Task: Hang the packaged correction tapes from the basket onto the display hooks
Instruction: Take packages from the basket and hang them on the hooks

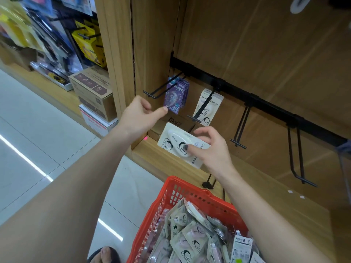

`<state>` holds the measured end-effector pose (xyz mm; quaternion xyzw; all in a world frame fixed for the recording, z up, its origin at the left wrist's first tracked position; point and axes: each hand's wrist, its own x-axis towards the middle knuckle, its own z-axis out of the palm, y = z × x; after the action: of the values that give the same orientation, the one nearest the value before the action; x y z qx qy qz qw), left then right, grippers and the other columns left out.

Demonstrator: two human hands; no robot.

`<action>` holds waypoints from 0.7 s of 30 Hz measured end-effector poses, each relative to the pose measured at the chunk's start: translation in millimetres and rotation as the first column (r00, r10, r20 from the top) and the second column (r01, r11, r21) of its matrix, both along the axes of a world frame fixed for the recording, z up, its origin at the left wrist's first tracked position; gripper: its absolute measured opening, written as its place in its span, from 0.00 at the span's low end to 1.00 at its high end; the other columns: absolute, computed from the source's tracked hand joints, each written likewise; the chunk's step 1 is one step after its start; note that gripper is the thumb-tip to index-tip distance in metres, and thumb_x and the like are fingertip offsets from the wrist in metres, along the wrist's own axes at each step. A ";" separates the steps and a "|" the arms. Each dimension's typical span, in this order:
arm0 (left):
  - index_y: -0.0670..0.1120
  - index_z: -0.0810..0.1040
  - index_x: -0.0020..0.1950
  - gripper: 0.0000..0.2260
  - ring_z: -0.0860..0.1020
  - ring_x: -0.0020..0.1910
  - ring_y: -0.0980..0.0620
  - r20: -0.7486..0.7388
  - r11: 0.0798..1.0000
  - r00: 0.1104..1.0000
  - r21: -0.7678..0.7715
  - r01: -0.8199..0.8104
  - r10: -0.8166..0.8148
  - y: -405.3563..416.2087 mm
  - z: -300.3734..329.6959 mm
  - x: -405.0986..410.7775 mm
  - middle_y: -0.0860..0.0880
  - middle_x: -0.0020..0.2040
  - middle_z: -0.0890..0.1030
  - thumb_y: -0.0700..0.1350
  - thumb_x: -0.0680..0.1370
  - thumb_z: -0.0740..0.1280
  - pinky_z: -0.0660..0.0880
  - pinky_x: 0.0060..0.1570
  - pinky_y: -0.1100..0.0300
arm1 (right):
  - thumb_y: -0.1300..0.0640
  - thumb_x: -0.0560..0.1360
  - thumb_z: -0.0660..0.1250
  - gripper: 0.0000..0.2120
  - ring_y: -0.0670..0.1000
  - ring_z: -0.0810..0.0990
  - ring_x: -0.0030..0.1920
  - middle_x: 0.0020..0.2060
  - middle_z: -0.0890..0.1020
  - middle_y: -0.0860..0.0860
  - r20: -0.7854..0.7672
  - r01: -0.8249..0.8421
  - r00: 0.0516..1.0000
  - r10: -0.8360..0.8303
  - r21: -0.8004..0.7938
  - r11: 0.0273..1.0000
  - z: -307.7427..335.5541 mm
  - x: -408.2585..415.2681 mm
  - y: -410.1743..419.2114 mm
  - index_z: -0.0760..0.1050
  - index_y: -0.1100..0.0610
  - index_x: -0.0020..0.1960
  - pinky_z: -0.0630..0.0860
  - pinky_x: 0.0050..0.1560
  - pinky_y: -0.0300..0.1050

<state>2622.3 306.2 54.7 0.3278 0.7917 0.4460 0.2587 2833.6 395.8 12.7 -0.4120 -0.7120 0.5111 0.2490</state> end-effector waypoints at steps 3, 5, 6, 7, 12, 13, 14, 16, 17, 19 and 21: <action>0.49 0.77 0.61 0.18 0.84 0.56 0.50 0.201 0.950 0.947 -0.134 0.281 -0.252 -7.8 0.1 6.4 0.48 0.55 0.85 0.56 0.77 0.75 0.82 0.58 0.49 | 0.54 0.66 0.82 0.20 0.55 0.88 0.47 0.48 0.88 0.50 -0.073 0.082 0.993 -0.092 -0.132 0.988 3.0 -10.5 -0.3 0.77 0.48 0.53 0.85 0.45 0.55; 0.48 0.76 0.62 0.15 0.86 0.54 0.50 0.258 0.941 0.923 -0.104 0.321 -0.286 -11.0 -2.9 7.7 0.48 0.52 0.87 0.48 0.78 0.76 0.84 0.54 0.51 | 0.56 0.67 0.82 0.21 0.59 0.88 0.49 0.55 0.85 0.56 -0.124 0.139 0.977 -0.173 -0.241 0.960 4.1 -15.3 -1.5 0.77 0.51 0.55 0.85 0.50 0.63; 0.48 0.76 0.63 0.16 0.87 0.52 0.50 0.277 0.949 0.920 -0.071 0.307 -0.277 -11.7 -3.9 7.1 0.47 0.49 0.87 0.43 0.78 0.76 0.85 0.50 0.53 | 0.57 0.68 0.82 0.22 0.59 0.89 0.49 0.55 0.85 0.59 -0.167 0.155 0.962 -0.216 -0.315 0.936 4.6 -16.4 -2.3 0.76 0.53 0.56 0.85 0.49 0.63; 0.48 0.75 0.64 0.17 0.87 0.50 0.49 0.299 0.955 0.916 -0.044 0.293 -0.267 -12.0 -4.6 6.1 0.47 0.47 0.87 0.40 0.78 0.75 0.85 0.46 0.54 | 0.59 0.69 0.82 0.22 0.58 0.89 0.48 0.55 0.86 0.60 -0.217 0.158 0.941 -0.259 -0.395 0.905 5.0 -17.2 -3.5 0.75 0.56 0.58 0.86 0.46 0.59; 0.45 0.73 0.64 0.16 0.88 0.47 0.50 0.342 0.972 0.916 -0.024 0.232 -0.210 -11.2 -7.5 5.4 0.48 0.43 0.87 0.34 0.79 0.72 0.85 0.42 0.56 | 0.65 0.76 0.75 0.20 0.54 0.88 0.54 0.58 0.86 0.59 -0.348 0.029 0.876 -0.334 -0.652 0.757 3.2 -19.2 -17.4 0.73 0.63 0.65 0.85 0.47 0.45; 0.44 0.73 0.63 0.16 0.88 0.45 0.50 0.352 0.974 0.915 -0.032 0.225 -0.199 -10.8 -8.4 5.9 0.49 0.41 0.88 0.34 0.79 0.72 0.85 0.41 0.57 | 0.67 0.77 0.74 0.19 0.56 0.88 0.56 0.58 0.86 0.60 -0.354 0.014 0.875 -0.329 -0.662 0.749 2.0 -19.8 -19.8 0.73 0.63 0.65 0.85 0.52 0.49; 0.44 0.72 0.62 0.15 0.88 0.45 0.51 0.355 0.973 0.915 -0.053 0.225 -0.192 -10.7 -8.0 6.3 0.49 0.41 0.88 0.35 0.79 0.72 0.85 0.40 0.58 | 0.68 0.77 0.72 0.18 0.57 0.87 0.56 0.57 0.87 0.59 -0.358 0.014 0.874 -0.329 -0.658 0.753 1.1 -20.6 -21.6 0.74 0.63 0.65 0.85 0.55 0.53; 0.45 0.71 0.62 0.16 0.87 0.48 0.50 0.315 0.964 0.932 -0.131 0.231 -0.180 -11.8 -7.1 4.0 0.48 0.46 0.87 0.39 0.79 0.74 0.86 0.47 0.54 | 0.69 0.76 0.72 0.17 0.56 0.88 0.55 0.55 0.88 0.57 -0.344 0.055 0.887 -0.309 -0.586 0.808 -0.6 -20.9 -22.8 0.76 0.61 0.63 0.85 0.57 0.54; 0.45 0.70 0.64 0.18 0.86 0.51 0.49 0.263 0.962 0.951 -0.171 0.215 -0.165 -12.9 -6.7 0.2 0.47 0.50 0.86 0.41 0.79 0.74 0.85 0.52 0.52 | 0.69 0.76 0.72 0.16 0.56 0.87 0.56 0.54 0.88 0.55 -0.319 0.085 0.904 -0.284 -0.518 0.851 -1.5 -20.9 -22.2 0.77 0.59 0.62 0.85 0.57 0.54; 0.45 0.67 0.73 0.25 0.81 0.56 0.47 0.141 0.974 0.987 -0.201 0.104 -0.076 -15.1 -7.1 -10.6 0.45 0.58 0.82 0.43 0.79 0.74 0.80 0.58 0.48 | 0.68 0.75 0.73 0.14 0.55 0.87 0.56 0.51 0.88 0.51 -0.254 0.128 0.939 -0.233 -0.369 0.921 -4.2 -19.9 -20.0 0.80 0.55 0.57 0.85 0.56 0.54; 0.46 0.58 0.80 0.34 0.76 0.66 0.42 0.075 0.988 0.995 -0.140 -0.061 0.072 -15.9 -7.7 -20.5 0.41 0.70 0.74 0.42 0.79 0.72 0.76 0.65 0.43 | 0.66 0.74 0.74 0.13 0.54 0.86 0.57 0.51 0.88 0.49 -0.210 0.144 0.956 -0.205 -0.271 0.952 -7.7 -18.4 -17.0 0.80 0.53 0.55 0.83 0.59 0.57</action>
<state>2601.8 290.3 47.1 0.2646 0.8200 0.4115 0.2969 2815.2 378.8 5.0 -0.4385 -0.5669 0.6188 0.3216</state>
